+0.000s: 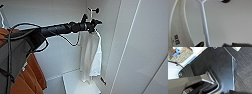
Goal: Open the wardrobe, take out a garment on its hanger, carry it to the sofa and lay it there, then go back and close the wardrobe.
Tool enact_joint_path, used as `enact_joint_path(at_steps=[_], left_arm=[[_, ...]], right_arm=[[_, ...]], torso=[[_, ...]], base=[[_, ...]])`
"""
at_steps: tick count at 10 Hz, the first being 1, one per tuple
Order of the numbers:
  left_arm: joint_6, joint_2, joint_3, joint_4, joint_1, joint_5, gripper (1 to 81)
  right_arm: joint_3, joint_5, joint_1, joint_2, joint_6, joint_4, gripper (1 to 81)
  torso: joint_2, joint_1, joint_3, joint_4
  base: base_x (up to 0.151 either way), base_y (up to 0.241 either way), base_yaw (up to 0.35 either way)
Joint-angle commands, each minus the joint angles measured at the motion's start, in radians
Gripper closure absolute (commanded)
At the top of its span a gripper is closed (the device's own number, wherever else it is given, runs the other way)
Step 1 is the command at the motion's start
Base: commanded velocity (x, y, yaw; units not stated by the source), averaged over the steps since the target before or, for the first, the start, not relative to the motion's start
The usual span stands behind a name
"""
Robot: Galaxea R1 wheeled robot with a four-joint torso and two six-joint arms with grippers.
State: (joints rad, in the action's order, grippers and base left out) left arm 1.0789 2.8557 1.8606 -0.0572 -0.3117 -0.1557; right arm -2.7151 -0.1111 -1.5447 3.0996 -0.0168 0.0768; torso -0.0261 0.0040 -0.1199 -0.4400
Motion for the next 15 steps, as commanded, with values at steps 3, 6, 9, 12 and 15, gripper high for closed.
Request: enact_joint_path(at_steps=[3,6,9,12,15], left_arm=[[0.001,-0.001,0.029,0.008,-0.194,0.114,1.0],[-0.004,0.018,0.032,0.008,-0.183,0.165,1.0],[-0.005,0.024,0.026,0.010,-0.177,0.170,1.0],[-0.007,0.044,0.042,0.022,-0.158,0.171,81.1],[-0.005,0.050,0.045,0.022,-0.160,0.183,81.1]], right_arm=[[0.006,0.051,0.024,0.004,0.000,0.006,1.0],[0.008,0.051,0.022,0.004,0.000,0.006,1.0],[0.008,0.051,0.019,0.004,0.000,0.006,1.0],[0.008,0.051,0.016,0.004,0.000,0.006,1.0],[0.008,0.051,0.014,0.004,0.000,0.006,1.0]], torso=[[0.000,0.000,0.000,0.000],[0.000,0.000,0.000,0.000],[0.000,0.000,0.000,0.000],[0.000,0.000,0.000,0.000],[0.000,0.000,0.000,0.000]], base=[[0.000,0.000,0.000],[0.000,0.000,0.000],[0.000,0.000,0.000],[0.000,0.000,0.000],[0.000,0.000,0.000]])
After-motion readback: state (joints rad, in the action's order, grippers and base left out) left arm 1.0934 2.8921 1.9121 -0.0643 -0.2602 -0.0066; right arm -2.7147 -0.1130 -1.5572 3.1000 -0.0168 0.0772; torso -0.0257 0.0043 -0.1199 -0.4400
